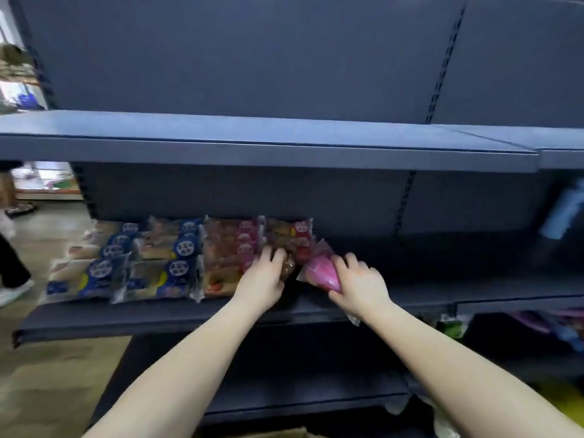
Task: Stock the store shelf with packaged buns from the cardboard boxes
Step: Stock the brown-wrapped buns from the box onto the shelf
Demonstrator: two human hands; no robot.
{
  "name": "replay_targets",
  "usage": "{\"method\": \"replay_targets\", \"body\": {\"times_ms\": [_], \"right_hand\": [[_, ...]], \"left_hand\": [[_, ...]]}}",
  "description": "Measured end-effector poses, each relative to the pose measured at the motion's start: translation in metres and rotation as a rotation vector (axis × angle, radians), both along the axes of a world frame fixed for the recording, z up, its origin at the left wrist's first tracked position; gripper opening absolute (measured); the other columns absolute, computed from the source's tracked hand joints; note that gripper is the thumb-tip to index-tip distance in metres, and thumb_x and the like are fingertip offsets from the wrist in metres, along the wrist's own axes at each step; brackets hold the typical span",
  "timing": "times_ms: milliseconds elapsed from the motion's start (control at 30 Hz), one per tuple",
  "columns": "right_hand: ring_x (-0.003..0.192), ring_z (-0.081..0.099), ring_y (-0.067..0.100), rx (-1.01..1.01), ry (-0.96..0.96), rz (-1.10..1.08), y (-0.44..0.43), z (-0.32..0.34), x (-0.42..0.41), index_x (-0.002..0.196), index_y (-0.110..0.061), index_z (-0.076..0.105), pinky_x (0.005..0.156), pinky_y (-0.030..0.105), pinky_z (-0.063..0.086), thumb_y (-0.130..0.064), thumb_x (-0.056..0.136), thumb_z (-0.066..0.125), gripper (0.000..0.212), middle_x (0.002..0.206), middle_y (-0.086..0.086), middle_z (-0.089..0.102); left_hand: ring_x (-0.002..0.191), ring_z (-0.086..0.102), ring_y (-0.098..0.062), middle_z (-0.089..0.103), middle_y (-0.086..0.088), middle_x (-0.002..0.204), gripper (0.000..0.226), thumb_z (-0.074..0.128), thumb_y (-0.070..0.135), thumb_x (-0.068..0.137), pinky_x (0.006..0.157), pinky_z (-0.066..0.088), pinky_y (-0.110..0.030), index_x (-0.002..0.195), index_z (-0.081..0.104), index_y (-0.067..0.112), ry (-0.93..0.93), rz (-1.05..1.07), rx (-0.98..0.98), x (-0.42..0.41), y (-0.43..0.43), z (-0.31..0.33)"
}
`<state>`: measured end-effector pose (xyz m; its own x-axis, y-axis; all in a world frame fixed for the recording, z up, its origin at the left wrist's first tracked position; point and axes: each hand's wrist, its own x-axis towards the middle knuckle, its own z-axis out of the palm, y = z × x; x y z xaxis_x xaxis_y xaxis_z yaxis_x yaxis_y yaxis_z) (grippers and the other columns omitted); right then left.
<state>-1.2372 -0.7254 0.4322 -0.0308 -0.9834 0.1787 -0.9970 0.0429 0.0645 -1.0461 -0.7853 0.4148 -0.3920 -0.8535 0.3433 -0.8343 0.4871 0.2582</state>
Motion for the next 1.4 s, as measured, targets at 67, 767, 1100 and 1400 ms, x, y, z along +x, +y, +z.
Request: {"method": "replay_targets", "body": {"times_ms": [67,767,1100,1400], "right_hand": [[0.103,0.055,0.030,0.011,0.009,-0.062,0.011,-0.004,-0.025,0.140,-0.019,0.033,0.075,0.034,0.044,-0.042,0.080,0.056,0.069,0.124,0.007,0.046],[0.142,0.012,0.037,0.231,-0.136,-0.240,0.005,-0.074,-0.104,0.150,-0.030,-0.008,0.109,0.057,0.019,-0.058,0.081,0.052,0.096,0.159,0.009,0.000],[0.119,0.042,0.034,0.202,-0.154,-0.273,0.005,-0.059,-0.101,0.149,-0.025,0.012,0.094,0.044,0.039,-0.028,0.084,0.059,0.080,0.137,0.009,0.036],[0.114,0.047,0.032,-0.021,-0.453,-0.018,-0.014,0.004,-0.067,0.143,-0.022,0.030,0.097,0.036,0.042,-0.028,0.074,0.066,0.078,0.127,0.011,0.045]], "left_hand": [[0.106,0.050,-0.041,0.038,-0.014,0.130,0.050,0.054,0.002,0.077,0.075,0.046,-0.046,0.125,0.042,0.010,-0.016,-0.052,0.003,-0.028,0.002,-0.006],[0.146,-0.011,-0.026,-0.005,0.004,0.160,0.067,0.039,0.044,0.093,0.118,-0.001,-0.046,0.152,0.015,0.024,-0.257,-0.225,0.213,-0.133,-0.016,-0.072],[0.147,-0.007,-0.016,-0.009,0.005,0.160,0.076,0.044,0.046,0.095,0.120,0.001,-0.038,0.153,-0.001,0.025,-0.110,-0.290,0.346,-0.119,-0.030,-0.055],[0.135,0.037,-0.025,0.013,-0.001,0.158,0.099,0.068,0.036,0.084,0.097,0.043,-0.031,0.149,-0.007,0.039,0.223,-0.237,0.241,-0.069,-0.026,0.000]]}}
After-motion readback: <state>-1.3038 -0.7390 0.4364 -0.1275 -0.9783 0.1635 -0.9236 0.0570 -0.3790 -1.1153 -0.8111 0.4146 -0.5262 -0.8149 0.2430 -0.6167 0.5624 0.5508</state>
